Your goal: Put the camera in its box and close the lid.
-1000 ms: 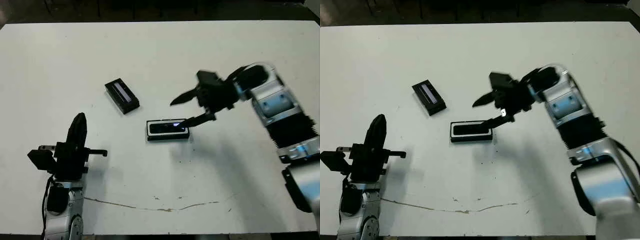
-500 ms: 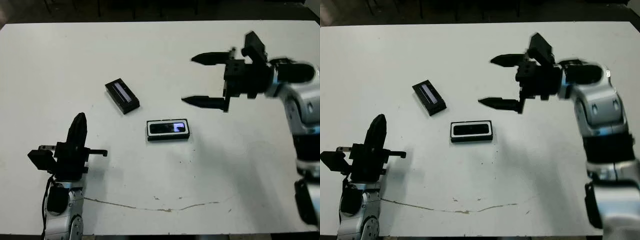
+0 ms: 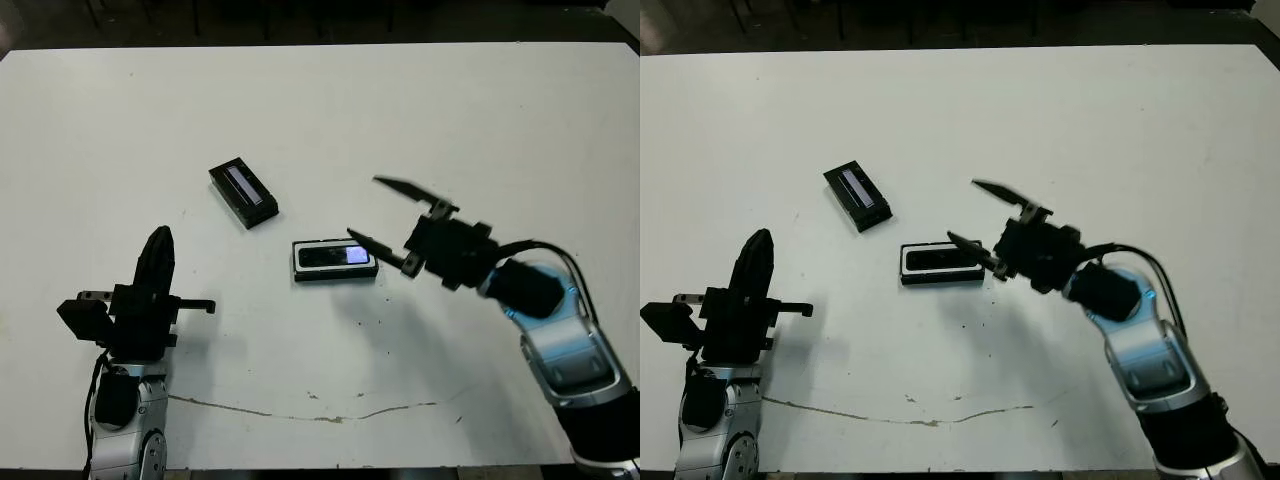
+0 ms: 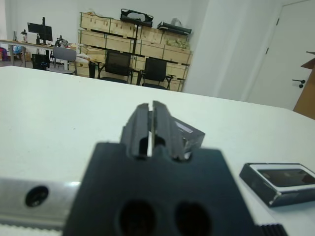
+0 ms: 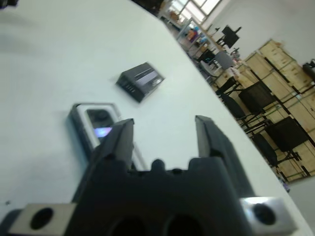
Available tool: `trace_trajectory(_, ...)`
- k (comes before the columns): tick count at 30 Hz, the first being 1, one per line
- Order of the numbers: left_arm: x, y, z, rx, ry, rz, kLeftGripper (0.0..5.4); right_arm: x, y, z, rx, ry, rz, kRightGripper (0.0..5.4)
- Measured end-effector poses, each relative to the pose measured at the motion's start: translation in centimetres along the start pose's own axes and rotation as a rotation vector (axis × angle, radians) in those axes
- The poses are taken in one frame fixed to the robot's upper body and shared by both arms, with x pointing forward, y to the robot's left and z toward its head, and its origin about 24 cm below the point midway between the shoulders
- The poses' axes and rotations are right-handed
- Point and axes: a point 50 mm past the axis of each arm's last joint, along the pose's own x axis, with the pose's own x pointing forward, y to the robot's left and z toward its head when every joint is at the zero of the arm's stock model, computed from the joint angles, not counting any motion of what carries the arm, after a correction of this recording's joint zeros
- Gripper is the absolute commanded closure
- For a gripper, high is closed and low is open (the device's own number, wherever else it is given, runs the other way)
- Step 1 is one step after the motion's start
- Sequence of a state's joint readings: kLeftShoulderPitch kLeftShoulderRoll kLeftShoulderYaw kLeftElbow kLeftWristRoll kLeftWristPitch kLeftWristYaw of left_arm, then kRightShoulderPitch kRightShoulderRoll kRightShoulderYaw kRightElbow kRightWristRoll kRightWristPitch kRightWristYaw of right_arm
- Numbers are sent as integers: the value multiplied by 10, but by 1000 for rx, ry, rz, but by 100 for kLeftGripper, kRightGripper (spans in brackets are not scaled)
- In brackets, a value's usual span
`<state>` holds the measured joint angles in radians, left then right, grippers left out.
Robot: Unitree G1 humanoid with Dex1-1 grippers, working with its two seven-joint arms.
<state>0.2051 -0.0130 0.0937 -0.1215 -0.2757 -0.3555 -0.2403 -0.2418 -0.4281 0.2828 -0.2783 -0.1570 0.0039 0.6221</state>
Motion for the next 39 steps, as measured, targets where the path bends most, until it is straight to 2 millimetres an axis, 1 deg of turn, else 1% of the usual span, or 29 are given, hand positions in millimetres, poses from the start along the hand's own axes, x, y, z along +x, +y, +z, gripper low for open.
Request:
trace_trajectory(5, 0, 0, 0, -2, 0, -2, 540, 5, 15, -7, -26, 40, 60, 417)
trace_trajectory(12, -1, 0, 0, 3, 3, 2, 540, 9, 26, -21, -52, 114, 93, 538)
trace_trajectory(17, -2, 0, -1, 8, 7, 6, 540, 13, 26, -25, -63, 126, 66, 538)
trace_trajectory(30, -2, -1, -1, 19, 6, 1, 540, 16, 26, -24, -69, 126, 54, 538)
trace_trajectory(39, -2, 0, 1, 8, 5, -6, 540, 11, 20, -18, -131, 195, 155, 538)
